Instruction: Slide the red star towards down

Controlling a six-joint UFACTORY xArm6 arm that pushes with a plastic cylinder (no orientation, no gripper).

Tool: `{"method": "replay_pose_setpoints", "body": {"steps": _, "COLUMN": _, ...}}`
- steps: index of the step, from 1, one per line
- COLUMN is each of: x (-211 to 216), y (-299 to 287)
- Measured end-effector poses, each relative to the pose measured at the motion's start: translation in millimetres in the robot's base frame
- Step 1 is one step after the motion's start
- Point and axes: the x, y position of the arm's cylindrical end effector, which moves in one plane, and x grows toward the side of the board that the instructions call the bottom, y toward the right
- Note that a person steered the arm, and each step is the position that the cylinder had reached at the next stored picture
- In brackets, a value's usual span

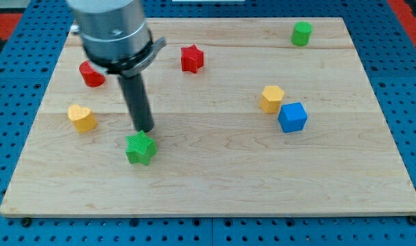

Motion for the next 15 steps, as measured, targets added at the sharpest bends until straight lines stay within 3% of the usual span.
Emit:
{"method": "replay_pose_setpoints", "body": {"steps": 2, "x": -81, "y": 64}}
{"method": "replay_pose_setpoints", "body": {"steps": 3, "x": -114, "y": 125}}
{"method": "replay_pose_setpoints", "body": {"steps": 4, "x": -171, "y": 120}}
{"method": "replay_pose_setpoints", "body": {"steps": 5, "x": -179, "y": 55}}
{"method": "replay_pose_setpoints", "body": {"steps": 6, "x": -170, "y": 49}}
{"method": "replay_pose_setpoints", "body": {"steps": 7, "x": -174, "y": -4}}
{"method": "replay_pose_setpoints", "body": {"steps": 8, "x": -143, "y": 18}}
{"method": "replay_pose_setpoints", "body": {"steps": 11, "x": -146, "y": 76}}
{"method": "replay_pose_setpoints", "body": {"steps": 15, "x": -48, "y": 86}}
